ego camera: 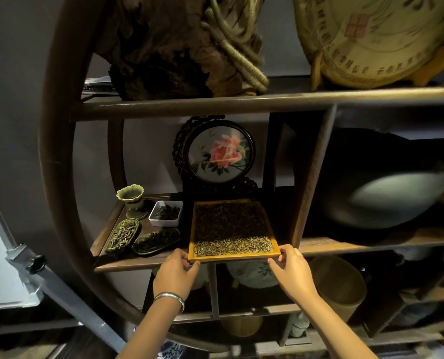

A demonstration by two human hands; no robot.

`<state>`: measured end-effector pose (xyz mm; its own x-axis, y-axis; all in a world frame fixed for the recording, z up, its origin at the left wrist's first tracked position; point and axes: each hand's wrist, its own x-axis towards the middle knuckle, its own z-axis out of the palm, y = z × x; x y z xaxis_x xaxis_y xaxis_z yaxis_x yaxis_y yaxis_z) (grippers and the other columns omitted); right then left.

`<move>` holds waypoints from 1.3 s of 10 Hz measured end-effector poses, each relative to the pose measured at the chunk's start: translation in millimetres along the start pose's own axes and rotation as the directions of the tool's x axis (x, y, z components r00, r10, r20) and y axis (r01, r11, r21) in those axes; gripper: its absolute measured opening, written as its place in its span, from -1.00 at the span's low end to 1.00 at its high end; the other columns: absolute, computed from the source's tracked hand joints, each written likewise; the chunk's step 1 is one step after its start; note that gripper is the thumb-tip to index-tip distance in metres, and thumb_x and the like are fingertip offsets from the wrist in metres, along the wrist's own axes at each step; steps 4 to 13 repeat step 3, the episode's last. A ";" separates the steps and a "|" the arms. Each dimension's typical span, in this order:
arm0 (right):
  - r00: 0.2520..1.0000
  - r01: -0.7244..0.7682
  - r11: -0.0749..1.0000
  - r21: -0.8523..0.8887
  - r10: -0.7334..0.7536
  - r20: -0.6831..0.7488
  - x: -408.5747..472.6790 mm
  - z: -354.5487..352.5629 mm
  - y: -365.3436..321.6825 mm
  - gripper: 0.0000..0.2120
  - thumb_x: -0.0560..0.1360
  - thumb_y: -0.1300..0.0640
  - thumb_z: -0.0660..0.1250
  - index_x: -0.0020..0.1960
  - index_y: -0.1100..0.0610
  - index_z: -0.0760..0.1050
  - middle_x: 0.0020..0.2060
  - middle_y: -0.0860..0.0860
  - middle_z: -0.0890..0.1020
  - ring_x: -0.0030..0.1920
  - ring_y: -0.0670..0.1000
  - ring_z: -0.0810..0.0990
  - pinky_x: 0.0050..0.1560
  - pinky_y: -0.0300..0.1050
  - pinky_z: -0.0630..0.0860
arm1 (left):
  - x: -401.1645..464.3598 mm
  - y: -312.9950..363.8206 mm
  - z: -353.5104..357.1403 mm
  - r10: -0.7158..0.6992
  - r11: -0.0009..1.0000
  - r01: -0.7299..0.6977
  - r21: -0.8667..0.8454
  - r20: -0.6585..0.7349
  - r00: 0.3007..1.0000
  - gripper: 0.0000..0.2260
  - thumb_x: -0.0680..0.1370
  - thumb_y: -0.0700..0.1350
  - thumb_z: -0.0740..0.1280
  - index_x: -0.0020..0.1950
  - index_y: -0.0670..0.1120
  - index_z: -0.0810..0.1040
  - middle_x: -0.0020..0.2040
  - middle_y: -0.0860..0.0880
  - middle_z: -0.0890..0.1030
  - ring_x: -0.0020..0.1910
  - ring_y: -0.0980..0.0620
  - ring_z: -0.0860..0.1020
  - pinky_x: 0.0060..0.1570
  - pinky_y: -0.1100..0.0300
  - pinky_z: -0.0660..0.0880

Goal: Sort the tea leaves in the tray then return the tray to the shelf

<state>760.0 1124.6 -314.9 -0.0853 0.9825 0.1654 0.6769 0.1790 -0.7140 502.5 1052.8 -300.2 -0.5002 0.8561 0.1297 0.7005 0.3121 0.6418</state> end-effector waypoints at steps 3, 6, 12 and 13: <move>0.982 0.176 0.976 -0.129 -0.165 0.093 -37.2 -55.3 -31.8 -0.63 0.52 -0.02 0.31 0.26 0.11 0.40 0.09 0.03 0.52 0.01 -0.04 0.55 0.00 -0.19 0.52 | -53.5 29.2 -47.6 0.045 0.997 -0.044 0.067 -0.015 0.999 -0.84 0.47 0.06 0.36 -0.07 0.06 0.42 -0.24 0.12 0.52 -0.22 0.12 0.49 -0.36 0.21 0.34; 0.982 0.176 0.976 -0.129 -0.165 0.093 -37.2 -55.3 -31.8 -0.63 0.52 -0.02 0.31 0.26 0.11 0.40 0.09 0.03 0.52 0.01 -0.04 0.55 0.00 -0.19 0.52 | -53.5 29.2 -47.6 0.045 0.997 -0.044 0.067 -0.015 0.999 -0.84 0.47 0.06 0.36 -0.07 0.06 0.42 -0.24 0.12 0.52 -0.22 0.12 0.49 -0.36 0.21 0.34; 0.982 0.176 0.976 -0.129 -0.165 0.093 -37.2 -55.3 -31.8 -0.63 0.52 -0.02 0.31 0.26 0.11 0.40 0.09 0.03 0.52 0.01 -0.04 0.55 0.00 -0.19 0.52 | -53.5 29.2 -47.6 0.045 0.997 -0.044 0.067 -0.015 0.999 -0.84 0.47 0.06 0.36 -0.07 0.06 0.42 -0.24 0.12 0.52 -0.22 0.12 0.49 -0.36 0.21 0.34; 0.982 0.176 0.976 -0.129 -0.165 0.093 -37.2 -55.3 -31.8 -0.63 0.52 -0.02 0.31 0.26 0.11 0.40 0.09 0.03 0.52 0.01 -0.04 0.55 0.00 -0.19 0.52 | -53.5 29.2 -47.6 0.045 0.997 -0.044 0.067 -0.015 0.999 -0.84 0.47 0.06 0.36 -0.07 0.06 0.42 -0.24 0.12 0.52 -0.22 0.12 0.49 -0.36 0.21 0.34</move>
